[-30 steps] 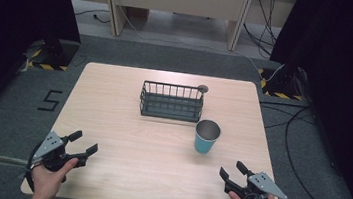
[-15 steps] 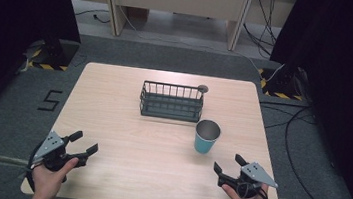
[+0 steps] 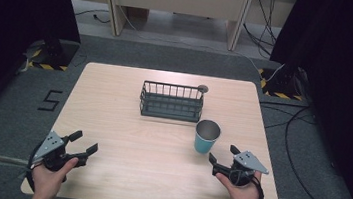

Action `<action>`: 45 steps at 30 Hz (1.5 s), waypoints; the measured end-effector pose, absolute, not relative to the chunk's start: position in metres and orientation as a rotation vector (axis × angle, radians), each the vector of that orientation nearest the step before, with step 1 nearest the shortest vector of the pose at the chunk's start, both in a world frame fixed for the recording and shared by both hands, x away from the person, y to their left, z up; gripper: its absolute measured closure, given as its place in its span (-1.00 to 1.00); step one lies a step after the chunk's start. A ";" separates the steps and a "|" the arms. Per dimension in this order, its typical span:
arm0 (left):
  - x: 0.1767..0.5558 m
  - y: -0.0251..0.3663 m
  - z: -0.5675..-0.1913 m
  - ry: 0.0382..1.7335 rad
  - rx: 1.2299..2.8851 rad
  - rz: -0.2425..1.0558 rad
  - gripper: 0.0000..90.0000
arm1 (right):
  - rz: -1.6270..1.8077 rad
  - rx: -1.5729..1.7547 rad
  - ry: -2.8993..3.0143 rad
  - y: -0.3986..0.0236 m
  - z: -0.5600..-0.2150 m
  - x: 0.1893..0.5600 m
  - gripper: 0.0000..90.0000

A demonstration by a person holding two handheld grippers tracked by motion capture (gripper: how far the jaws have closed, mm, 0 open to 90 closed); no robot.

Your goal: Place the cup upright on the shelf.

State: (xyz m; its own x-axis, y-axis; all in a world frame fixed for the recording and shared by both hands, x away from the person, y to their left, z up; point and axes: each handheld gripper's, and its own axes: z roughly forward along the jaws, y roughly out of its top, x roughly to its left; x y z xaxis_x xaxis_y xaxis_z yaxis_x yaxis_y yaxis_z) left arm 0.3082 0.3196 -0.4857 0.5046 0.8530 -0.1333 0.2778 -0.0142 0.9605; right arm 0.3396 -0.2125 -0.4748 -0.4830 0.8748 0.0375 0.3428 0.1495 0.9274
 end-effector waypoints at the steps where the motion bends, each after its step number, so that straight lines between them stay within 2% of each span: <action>1: 0.308 0.320 -0.486 1.005 1.566 0.608 -0.63 | 1.319 1.158 1.910 -0.212 -0.475 0.342 -0.66; 39: 0.309 0.319 -0.487 1.013 1.578 0.613 -0.63 | 1.304 1.122 1.925 -0.168 -0.487 0.402 -0.75; 45: 0.309 0.319 -0.487 1.013 1.578 0.611 -0.62 | 1.302 1.087 1.896 -0.165 -0.491 0.403 -0.67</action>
State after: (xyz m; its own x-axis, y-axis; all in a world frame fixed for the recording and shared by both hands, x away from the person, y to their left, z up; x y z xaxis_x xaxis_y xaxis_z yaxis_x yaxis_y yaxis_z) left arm 0.3092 0.3190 -0.4874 0.4998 0.8566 -0.1285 0.2864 -0.0234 0.9578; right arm 0.4032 -0.1649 -0.4910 -0.4931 0.8698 -0.0202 0.2938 0.1883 0.9371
